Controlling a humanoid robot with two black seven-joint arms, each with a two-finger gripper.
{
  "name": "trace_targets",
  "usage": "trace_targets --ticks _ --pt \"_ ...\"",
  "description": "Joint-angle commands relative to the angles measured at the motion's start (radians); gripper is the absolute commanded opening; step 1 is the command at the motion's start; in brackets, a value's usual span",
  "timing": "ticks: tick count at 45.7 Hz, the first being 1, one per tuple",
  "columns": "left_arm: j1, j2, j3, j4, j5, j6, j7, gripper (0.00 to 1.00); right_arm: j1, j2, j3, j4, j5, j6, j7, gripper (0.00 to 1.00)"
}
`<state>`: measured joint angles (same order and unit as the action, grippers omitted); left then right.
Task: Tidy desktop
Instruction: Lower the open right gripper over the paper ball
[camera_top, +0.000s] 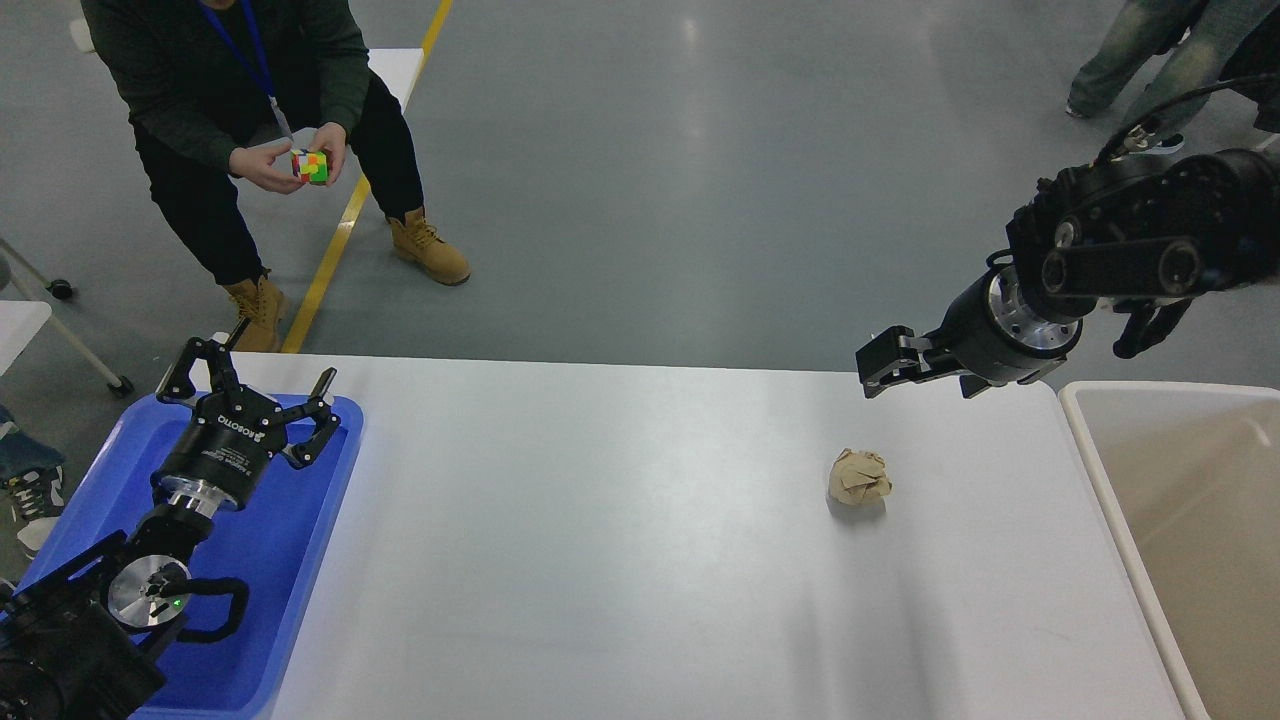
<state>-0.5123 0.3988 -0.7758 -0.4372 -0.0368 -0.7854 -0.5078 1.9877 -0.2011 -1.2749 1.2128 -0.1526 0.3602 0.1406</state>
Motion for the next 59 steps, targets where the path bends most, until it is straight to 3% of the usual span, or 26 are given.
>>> trace_targets --ticks 1,7,18,25,35,52,59 --pt "0.000 0.000 0.000 0.000 0.000 0.000 0.000 0.99 -0.105 0.092 -0.007 -0.133 0.080 -0.032 -0.001 1.00" --pt "0.000 0.000 0.000 0.000 0.000 0.000 0.000 0.99 -0.187 0.161 -0.003 -0.203 0.125 -0.072 -0.001 1.00" --pt "0.002 0.000 -0.002 0.000 0.000 0.000 0.000 0.99 -0.392 0.176 0.022 -0.384 0.137 -0.260 -0.001 1.00" --pt "0.003 0.000 -0.005 0.000 0.000 0.000 0.000 0.99 -0.476 0.184 0.026 -0.447 0.137 -0.279 0.000 1.00" --pt "0.003 0.000 -0.005 0.000 0.000 0.000 0.000 0.99 -0.655 0.201 0.097 -0.688 0.113 -0.333 0.000 1.00" --pt "0.003 0.000 -0.005 0.000 0.000 0.000 0.000 0.99 -0.757 0.201 0.112 -0.730 -0.024 -0.340 0.002 1.00" --pt "0.002 0.000 -0.005 0.000 0.000 0.000 0.000 0.99 -0.836 0.201 0.112 -0.841 -0.090 -0.340 0.004 1.00"
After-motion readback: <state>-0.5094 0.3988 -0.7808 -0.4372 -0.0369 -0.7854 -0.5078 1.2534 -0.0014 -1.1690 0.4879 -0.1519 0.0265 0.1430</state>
